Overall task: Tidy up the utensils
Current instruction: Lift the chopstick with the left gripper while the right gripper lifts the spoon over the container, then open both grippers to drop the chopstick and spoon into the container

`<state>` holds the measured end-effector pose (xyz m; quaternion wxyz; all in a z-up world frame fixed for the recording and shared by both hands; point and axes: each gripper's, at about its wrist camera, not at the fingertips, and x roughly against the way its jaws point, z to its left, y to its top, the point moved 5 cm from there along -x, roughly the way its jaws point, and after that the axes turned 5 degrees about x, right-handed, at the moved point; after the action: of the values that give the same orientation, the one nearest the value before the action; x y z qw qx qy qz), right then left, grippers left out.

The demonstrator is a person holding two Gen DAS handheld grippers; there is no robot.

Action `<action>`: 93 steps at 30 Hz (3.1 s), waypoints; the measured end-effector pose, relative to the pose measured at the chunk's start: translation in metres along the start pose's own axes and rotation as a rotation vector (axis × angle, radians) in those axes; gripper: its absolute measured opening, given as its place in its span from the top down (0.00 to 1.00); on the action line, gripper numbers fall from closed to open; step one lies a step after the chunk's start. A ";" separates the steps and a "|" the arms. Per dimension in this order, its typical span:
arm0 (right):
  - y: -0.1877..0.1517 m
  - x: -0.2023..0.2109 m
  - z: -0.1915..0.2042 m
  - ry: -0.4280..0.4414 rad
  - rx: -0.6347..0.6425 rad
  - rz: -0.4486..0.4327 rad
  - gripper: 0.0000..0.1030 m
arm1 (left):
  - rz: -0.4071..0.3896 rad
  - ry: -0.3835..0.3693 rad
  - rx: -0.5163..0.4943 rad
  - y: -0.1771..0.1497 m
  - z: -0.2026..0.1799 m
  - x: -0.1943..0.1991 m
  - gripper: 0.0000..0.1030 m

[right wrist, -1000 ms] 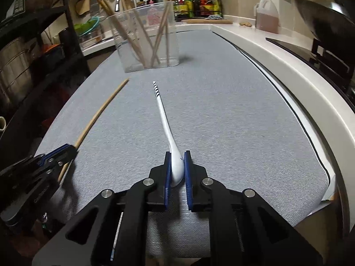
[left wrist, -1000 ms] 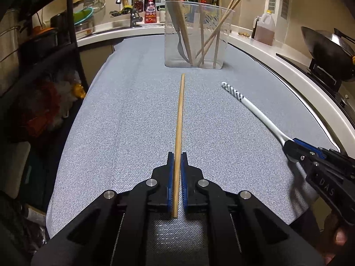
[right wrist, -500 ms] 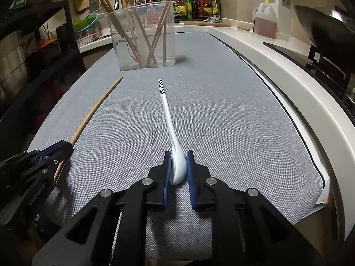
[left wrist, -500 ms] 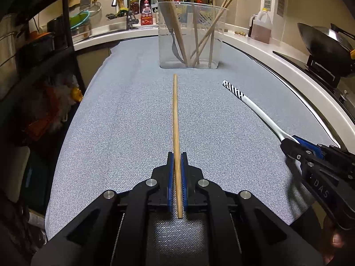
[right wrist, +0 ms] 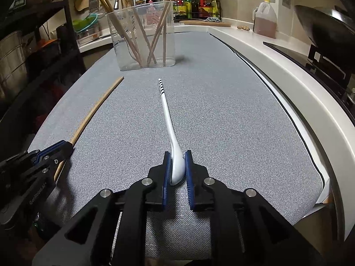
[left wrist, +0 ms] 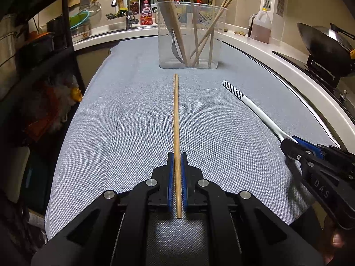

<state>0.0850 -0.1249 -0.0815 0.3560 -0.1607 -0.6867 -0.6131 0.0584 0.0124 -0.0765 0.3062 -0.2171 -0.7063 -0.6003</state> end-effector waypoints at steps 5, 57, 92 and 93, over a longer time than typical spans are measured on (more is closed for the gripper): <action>0.004 0.008 0.002 -0.005 0.013 -0.012 0.89 | -0.018 -0.005 -0.004 0.001 -0.001 0.005 0.94; 0.209 0.122 0.004 0.013 0.220 -0.282 0.88 | -0.290 -0.158 0.003 0.202 0.013 0.123 0.94; 0.333 -0.017 0.018 0.079 0.294 -0.087 0.89 | -0.226 -0.130 -0.013 0.336 -0.004 -0.015 0.94; 0.331 -0.018 0.018 0.081 0.293 -0.082 0.89 | -0.221 -0.131 -0.016 0.334 -0.004 -0.014 0.94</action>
<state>0.3096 -0.0388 0.1473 0.3778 -0.0541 -0.7599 -0.5262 0.2947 0.0715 0.1528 0.1897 -0.1789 -0.7395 -0.6206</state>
